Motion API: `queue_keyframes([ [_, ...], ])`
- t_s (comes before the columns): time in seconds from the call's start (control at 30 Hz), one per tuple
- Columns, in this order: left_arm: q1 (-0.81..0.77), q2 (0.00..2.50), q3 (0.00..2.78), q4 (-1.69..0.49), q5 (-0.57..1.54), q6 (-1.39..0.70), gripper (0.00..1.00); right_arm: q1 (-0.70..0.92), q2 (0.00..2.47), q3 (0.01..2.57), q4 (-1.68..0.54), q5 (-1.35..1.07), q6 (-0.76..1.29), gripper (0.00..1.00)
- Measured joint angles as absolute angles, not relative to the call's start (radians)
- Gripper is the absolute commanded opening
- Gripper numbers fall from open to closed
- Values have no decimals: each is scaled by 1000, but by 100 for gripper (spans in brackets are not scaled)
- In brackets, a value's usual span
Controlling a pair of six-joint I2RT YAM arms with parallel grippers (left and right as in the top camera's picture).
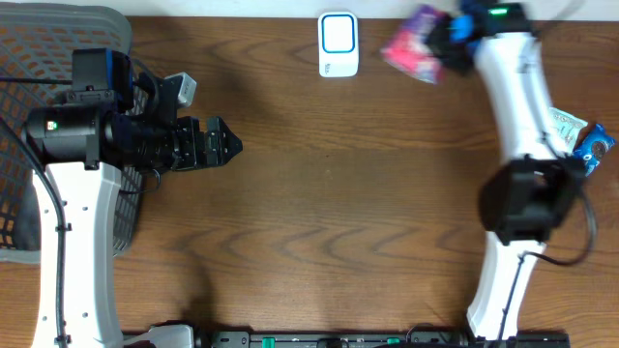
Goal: Scan the item barcode
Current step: 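Carry the red-purple pack to the right edge and release it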
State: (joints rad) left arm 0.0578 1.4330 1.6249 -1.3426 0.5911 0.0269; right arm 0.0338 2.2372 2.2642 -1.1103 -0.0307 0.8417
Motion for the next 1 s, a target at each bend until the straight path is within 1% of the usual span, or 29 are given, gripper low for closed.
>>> queue_keyframes([
  [0.17,58,1433,1625,-1343,591,27,98,-187,2197,2272,-1256,80,794,3],
  [0.23,58,1433,1625,-1343,591,27,98,-263,2202,2270,-1284,108,754,8],
  [0.27,58,1433,1625,-1343,591,27,98,-292,2205,2265,-1291,116,738,13],
  [0.3,58,1433,1625,-1343,591,27,98,-320,2206,2257,-1297,125,724,19],
  [0.33,58,1433,1625,-1343,591,27,98,-340,2206,2248,-1298,131,713,28],
  [0.37,58,1433,1625,-1343,591,27,98,-360,2206,2237,-1298,131,703,44],
  [0.4,58,1433,1625,-1343,591,27,98,-375,2206,2227,-1298,133,693,64],
  [0.43,58,1433,1625,-1343,591,27,98,-387,2206,2216,-1298,133,682,75],
  [0.47,58,1433,1625,-1343,591,27,98,-399,2206,2202,-1298,134,679,85],
  [0.5,58,1433,1625,-1342,591,27,98,-408,2206,2188,-1299,134,672,89],
  [0.53,58,1433,1625,-1343,591,27,98,-414,2206,2178,-1303,135,665,91],
  [0.67,58,1433,1625,-1343,591,27,98,-419,2207,2166,-1343,130,648,95],
  [0.7,58,1433,1625,-1342,591,27,98,-419,2207,2166,-1354,126,646,99],
  [0.87,58,1433,1625,-1343,591,27,98,-419,2193,2164,-1428,82,640,99],
  [1.0,58,1433,1625,-1343,591,27,98,-415,2069,2151,-1545,16,638,99],
])
